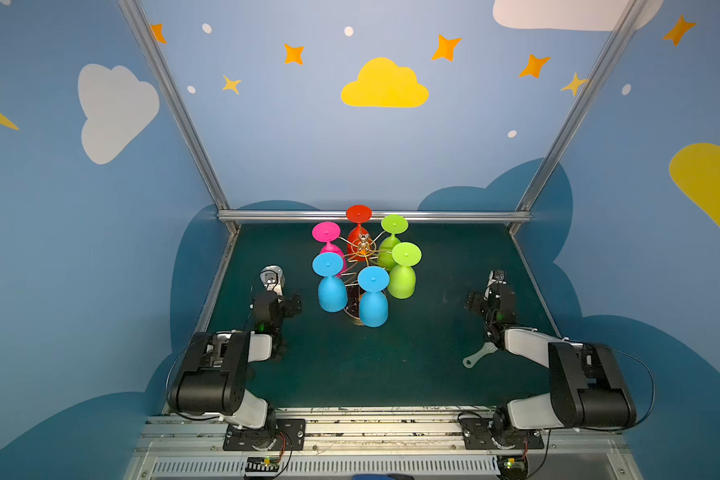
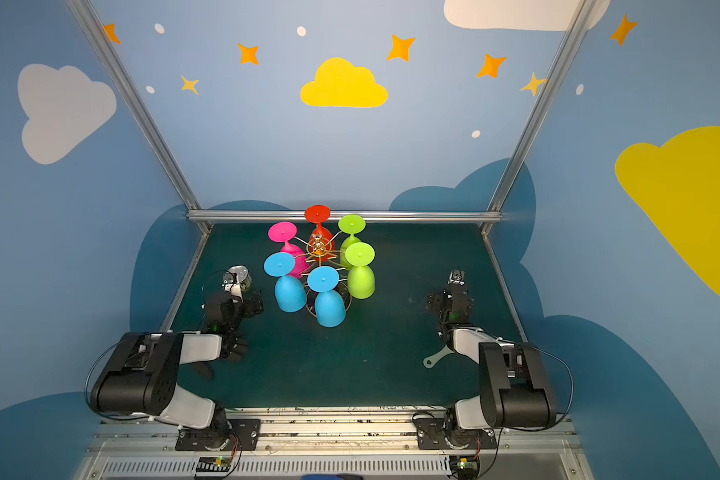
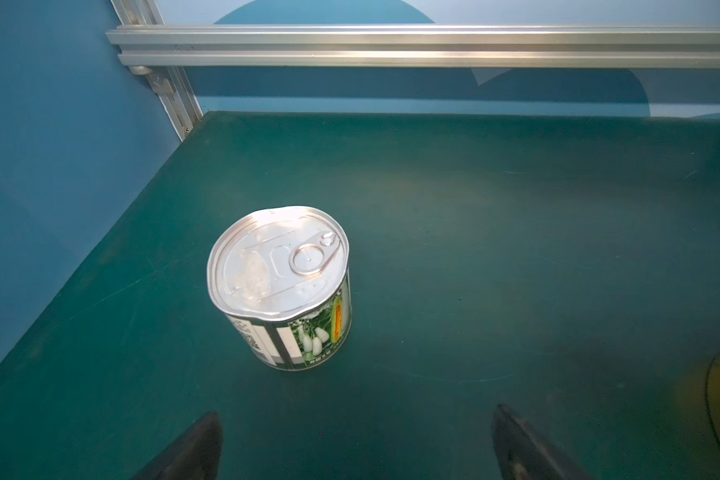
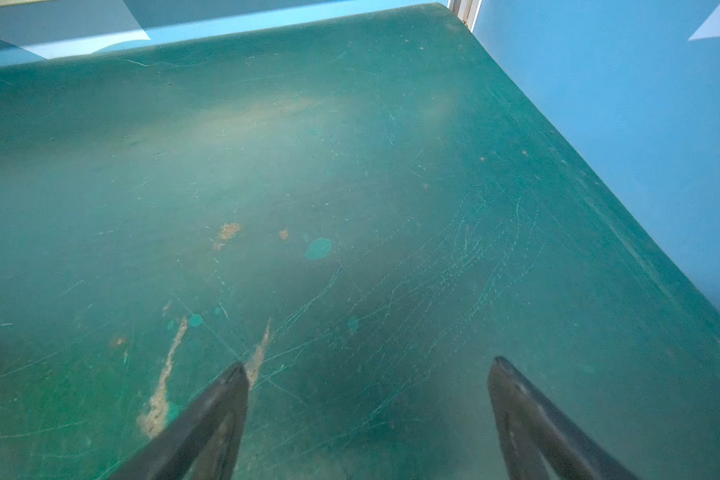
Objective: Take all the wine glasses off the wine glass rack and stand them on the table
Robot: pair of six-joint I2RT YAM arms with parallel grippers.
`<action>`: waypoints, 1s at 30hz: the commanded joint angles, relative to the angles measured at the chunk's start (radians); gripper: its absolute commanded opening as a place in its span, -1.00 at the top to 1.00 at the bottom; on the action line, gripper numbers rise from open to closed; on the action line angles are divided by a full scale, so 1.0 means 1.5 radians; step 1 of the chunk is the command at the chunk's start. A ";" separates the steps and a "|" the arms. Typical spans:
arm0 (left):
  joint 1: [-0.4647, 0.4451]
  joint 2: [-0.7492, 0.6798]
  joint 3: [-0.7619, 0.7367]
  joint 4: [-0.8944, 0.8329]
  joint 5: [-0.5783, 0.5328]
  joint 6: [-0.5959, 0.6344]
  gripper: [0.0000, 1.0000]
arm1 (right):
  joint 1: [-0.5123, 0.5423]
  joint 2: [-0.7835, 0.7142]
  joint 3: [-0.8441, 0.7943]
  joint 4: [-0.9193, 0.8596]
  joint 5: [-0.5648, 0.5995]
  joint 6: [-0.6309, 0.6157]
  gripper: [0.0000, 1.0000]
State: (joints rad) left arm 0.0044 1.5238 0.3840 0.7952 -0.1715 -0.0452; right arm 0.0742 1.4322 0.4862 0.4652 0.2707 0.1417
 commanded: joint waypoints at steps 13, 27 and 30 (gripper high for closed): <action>0.001 0.000 0.012 -0.008 0.005 0.000 -0.99 | -0.001 0.009 0.018 -0.005 0.001 0.004 -0.82; -0.006 -0.016 0.009 -0.001 -0.036 -0.015 -0.99 | 0.001 -0.001 0.017 -0.008 0.008 0.003 -0.82; -0.033 -0.078 0.026 -0.064 -0.104 0.003 -0.99 | 0.007 -0.011 0.034 -0.040 -0.020 -0.024 -0.81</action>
State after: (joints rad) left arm -0.0143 1.4879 0.3847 0.7620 -0.2249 -0.0513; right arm 0.0753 1.4319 0.4931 0.4465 0.2653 0.1356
